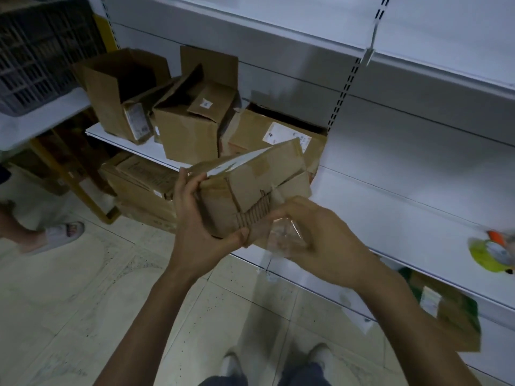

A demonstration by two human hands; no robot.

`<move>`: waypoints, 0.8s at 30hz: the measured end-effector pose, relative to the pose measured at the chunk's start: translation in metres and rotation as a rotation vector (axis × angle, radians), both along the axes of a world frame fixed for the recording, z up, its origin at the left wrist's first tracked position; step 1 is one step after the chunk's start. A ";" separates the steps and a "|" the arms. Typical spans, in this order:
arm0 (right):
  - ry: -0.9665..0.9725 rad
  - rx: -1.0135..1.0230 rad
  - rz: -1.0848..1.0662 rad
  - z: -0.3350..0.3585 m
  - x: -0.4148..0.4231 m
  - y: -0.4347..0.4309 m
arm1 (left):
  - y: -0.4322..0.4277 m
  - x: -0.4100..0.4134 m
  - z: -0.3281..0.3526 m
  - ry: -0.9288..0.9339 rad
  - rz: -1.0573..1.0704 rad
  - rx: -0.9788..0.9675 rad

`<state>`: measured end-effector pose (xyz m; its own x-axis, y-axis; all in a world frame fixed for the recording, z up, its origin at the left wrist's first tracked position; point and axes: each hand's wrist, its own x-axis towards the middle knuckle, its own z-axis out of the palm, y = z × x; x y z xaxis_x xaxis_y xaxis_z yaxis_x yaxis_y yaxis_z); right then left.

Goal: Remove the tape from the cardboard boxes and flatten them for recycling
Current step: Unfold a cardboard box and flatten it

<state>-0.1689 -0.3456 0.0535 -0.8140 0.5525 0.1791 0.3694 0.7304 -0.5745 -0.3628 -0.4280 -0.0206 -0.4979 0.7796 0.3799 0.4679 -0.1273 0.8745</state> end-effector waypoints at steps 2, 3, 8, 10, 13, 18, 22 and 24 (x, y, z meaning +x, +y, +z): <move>-0.097 -0.258 0.033 0.005 0.014 0.006 | 0.002 0.005 -0.005 -0.021 -0.044 -0.027; -0.126 -0.423 0.072 0.009 0.022 0.007 | 0.001 0.008 -0.007 -0.034 -0.067 -0.043; 0.348 -0.688 -0.367 0.006 0.047 0.012 | 0.005 0.033 -0.017 -0.057 -0.134 -0.083; 0.332 -0.556 -0.574 0.003 0.050 0.011 | 0.011 0.052 -0.017 -0.032 -0.152 -0.079; 0.106 -0.559 -0.599 -0.002 0.068 0.016 | 0.023 0.088 -0.009 0.122 -0.202 -0.037; 0.210 -0.606 -0.614 -0.003 0.150 0.025 | 0.045 0.145 0.005 0.105 -0.306 -0.043; 0.289 -0.366 -0.708 0.004 0.229 0.026 | 0.059 0.207 0.017 0.045 -0.438 0.021; 0.342 -0.296 -0.776 0.005 0.268 0.026 | 0.069 0.240 0.025 0.042 -0.489 0.018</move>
<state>0.0989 -0.3195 0.0587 -0.1209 0.9870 0.1059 0.4713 0.1509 -0.8689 -0.1223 -0.3590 0.0039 -0.0595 0.9113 0.4074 0.3846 -0.3557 0.8518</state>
